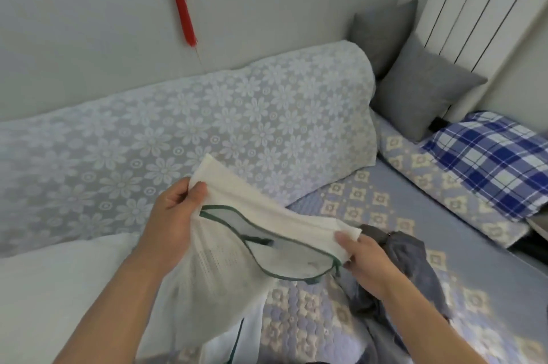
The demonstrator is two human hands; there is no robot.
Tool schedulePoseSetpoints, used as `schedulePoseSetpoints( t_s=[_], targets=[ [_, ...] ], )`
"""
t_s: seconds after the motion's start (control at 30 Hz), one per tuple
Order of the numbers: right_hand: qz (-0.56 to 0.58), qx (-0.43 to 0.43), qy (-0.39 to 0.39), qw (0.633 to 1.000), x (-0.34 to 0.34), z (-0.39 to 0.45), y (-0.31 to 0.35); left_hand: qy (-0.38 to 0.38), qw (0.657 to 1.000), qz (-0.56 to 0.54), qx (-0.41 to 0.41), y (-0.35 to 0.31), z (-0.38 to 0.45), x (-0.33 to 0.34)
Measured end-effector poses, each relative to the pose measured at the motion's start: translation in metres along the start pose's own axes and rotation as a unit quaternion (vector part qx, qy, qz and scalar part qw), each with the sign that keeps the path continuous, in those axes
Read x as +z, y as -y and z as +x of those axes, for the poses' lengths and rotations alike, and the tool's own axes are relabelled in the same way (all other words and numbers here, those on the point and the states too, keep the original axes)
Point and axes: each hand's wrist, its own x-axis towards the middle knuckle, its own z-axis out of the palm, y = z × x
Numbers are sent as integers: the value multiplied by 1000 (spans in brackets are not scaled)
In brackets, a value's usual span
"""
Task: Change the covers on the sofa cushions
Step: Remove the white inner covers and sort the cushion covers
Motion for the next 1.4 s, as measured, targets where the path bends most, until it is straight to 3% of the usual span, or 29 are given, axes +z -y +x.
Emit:
schedulePoseSetpoints(
  t_s=[0.1,0.23,0.33,0.4,0.5,0.63,0.77,0.9,1.1,1.2,1.3,1.4],
  targets=[
    [14,-40,-26,999,9,-7,10,-59,998,0,-25,3,3,-30],
    [-5,-64,35,997,35,-35,48,-176,971,155,-39,20,21,-70],
    [-40,-43,92,994,77,-57,64,-250,940,217,-87,29,21,-56],
    [-34,-22,83,996,108,-67,64,-235,950,184,-94,30,-5,-23],
    [-36,3,36,999,135,-73,56,-124,978,139,-93,40,-67,36],
    [-181,-4,-24,983,143,-85,47,-19,987,114,-114,73,-102,78],
    [-224,-51,16,973,145,-100,47,38,987,120,-96,73,-87,91],
    [-189,-85,-39,977,141,-91,48,18,992,109,-67,61,-83,99],
    [18,-31,-91,995,129,-82,41,-68,989,103,-83,70,-85,91],
    [82,-4,-107,991,126,-76,35,-19,986,144,-82,72,-86,86],
    [101,-10,-43,994,122,-72,34,10,980,186,-73,66,-89,81],
    [-20,-30,85,996,122,-74,26,-40,988,120,-87,57,-84,74]
  ],
)
